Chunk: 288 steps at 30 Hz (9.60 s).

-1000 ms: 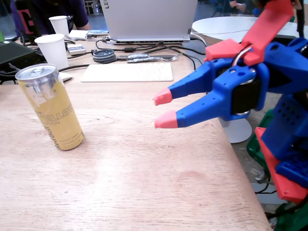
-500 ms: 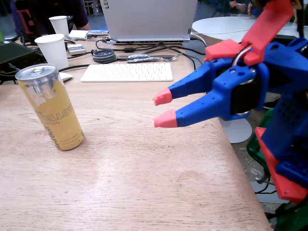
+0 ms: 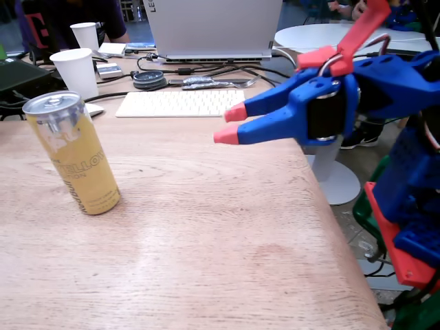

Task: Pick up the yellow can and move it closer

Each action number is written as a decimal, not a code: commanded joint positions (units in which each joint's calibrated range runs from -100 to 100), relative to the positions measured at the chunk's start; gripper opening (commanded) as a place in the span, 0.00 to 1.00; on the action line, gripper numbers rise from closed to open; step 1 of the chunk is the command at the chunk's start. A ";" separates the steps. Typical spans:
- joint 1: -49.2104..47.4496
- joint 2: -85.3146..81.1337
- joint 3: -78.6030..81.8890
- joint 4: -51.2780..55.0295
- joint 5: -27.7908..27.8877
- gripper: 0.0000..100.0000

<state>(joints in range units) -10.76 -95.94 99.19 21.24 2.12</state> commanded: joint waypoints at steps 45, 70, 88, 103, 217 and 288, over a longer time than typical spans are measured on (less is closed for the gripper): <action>-1.09 100.40 -45.15 -61.55 0.05 0.22; 8.22 120.12 -62.43 -72.88 0.15 0.62; 5.85 142.33 -101.88 -66.64 0.10 0.61; 0.27 148.85 -117.45 -59.91 0.10 0.61; -11.24 -0.98 -18.25 19.97 -0.05 0.22; -9.72 -0.98 -20.71 18.91 -0.05 0.22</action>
<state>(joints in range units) -20.81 -95.50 85.39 41.53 2.17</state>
